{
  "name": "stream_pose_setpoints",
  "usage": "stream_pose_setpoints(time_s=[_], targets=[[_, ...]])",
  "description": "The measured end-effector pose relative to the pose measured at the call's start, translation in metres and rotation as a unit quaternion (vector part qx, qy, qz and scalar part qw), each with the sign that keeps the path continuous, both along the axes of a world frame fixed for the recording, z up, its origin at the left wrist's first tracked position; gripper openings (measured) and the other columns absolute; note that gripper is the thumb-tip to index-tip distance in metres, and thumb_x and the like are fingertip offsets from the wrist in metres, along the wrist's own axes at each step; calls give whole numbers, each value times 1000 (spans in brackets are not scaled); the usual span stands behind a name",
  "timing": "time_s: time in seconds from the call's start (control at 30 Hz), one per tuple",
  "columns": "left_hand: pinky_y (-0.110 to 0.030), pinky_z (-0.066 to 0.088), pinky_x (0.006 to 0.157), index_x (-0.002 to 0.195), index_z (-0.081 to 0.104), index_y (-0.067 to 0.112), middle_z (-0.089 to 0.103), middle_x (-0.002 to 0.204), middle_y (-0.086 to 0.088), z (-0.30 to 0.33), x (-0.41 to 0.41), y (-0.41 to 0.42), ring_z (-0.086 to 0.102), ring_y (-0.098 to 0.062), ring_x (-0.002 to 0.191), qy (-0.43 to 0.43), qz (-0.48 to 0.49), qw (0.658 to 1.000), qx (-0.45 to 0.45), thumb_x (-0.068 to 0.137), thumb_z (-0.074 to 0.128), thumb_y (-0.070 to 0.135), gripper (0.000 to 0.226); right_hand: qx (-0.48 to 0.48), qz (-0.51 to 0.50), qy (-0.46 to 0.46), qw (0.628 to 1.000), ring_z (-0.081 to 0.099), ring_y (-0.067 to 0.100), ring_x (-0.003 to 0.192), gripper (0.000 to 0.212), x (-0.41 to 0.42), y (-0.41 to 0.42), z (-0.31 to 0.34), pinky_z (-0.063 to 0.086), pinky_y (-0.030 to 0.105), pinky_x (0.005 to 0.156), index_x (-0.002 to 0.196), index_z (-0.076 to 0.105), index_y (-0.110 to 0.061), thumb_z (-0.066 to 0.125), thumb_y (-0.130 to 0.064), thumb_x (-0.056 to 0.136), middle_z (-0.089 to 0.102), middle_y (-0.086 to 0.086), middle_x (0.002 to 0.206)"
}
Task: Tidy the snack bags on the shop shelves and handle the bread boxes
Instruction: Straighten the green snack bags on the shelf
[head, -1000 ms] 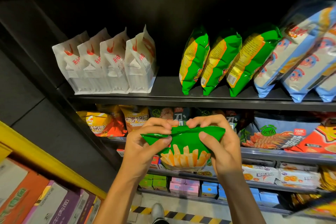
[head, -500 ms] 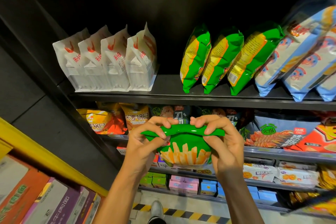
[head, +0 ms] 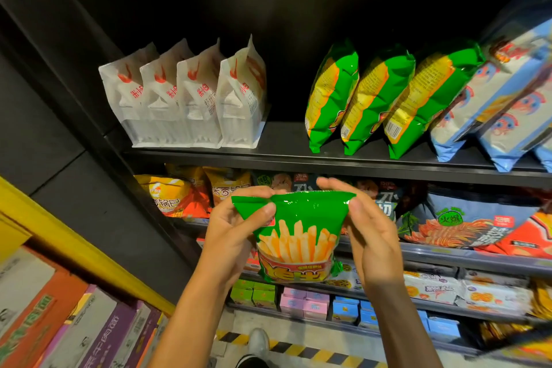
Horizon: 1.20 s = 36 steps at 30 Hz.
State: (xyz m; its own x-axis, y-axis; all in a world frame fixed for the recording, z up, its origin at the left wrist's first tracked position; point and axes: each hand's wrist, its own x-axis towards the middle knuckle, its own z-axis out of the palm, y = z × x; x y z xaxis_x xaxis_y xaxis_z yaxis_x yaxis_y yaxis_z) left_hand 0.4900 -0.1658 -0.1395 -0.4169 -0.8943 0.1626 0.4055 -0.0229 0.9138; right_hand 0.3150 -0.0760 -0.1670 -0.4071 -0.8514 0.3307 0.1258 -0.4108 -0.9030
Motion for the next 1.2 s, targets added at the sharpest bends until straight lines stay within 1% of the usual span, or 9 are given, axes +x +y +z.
stream_pose_setpoints(time_s=[0.13,0.27,0.37,0.43,0.57,0.73,0.83,1.03,1.2], targets=[[-36,63,81,93,81,24,77,100,-11,7,-8,-9,74,-25,95,10,53,998,29,81,72,4,26,117,102,74,985,50,-3,137,68,-8,-1,-12,42,26,114,145,39,-46,76,-40,88,55,-31,143],[-39,58,96,131,66,24,69,131,-10,7,-10,-12,68,-26,119,-7,14,999,-34,80,85,36,56,161,31,120,979,61,1,126,63,-16,0,-10,46,35,113,133,57,-36,80,-59,79,68,-23,130],[-38,47,112,148,45,22,57,150,1,2,-9,-13,53,-19,139,-60,-50,996,-40,75,73,73,93,138,-25,43,989,67,1,118,71,-21,-4,-7,52,23,102,127,63,-34,65,-82,75,73,-20,122],[-44,34,123,151,43,16,51,155,2,-7,-8,-10,44,-18,147,-111,-110,987,-37,77,59,85,102,165,-46,5,985,64,-12,111,52,-19,-9,-10,49,22,105,122,62,-40,48,-74,86,72,-32,112],[-50,15,127,157,38,18,40,163,2,-25,-7,10,29,-17,154,-144,-156,977,-33,93,40,79,88,259,-20,-33,965,63,4,124,49,-10,-19,-22,44,42,116,112,67,-53,42,-83,81,71,-23,123],[-36,19,127,154,43,13,42,162,6,-28,-4,11,27,-11,154,-142,-116,982,-50,94,32,79,90,295,-8,-139,945,71,22,115,97,-8,-26,-44,50,54,109,112,73,-40,64,-103,39,76,-4,121],[-38,18,127,153,43,9,42,162,4,-30,-1,10,27,-13,155,-129,-113,983,-61,94,31,80,93,283,-6,-159,946,72,22,113,91,-6,-26,-39,52,52,106,120,69,-33,67,-95,53,77,-2,120],[-38,28,124,154,45,21,43,160,5,-39,6,12,33,-13,152,-156,-73,983,-57,96,41,75,79,209,45,-197,957,73,19,113,49,-2,-24,-32,61,34,92,129,64,-17,54,-41,88,76,5,121],[-12,43,102,151,38,39,50,148,27,-41,12,10,42,8,139,-195,-85,974,-76,79,70,73,86,186,-6,-105,977,66,18,125,71,5,-19,-25,50,43,108,125,67,-27,79,-72,71,74,-3,128]])
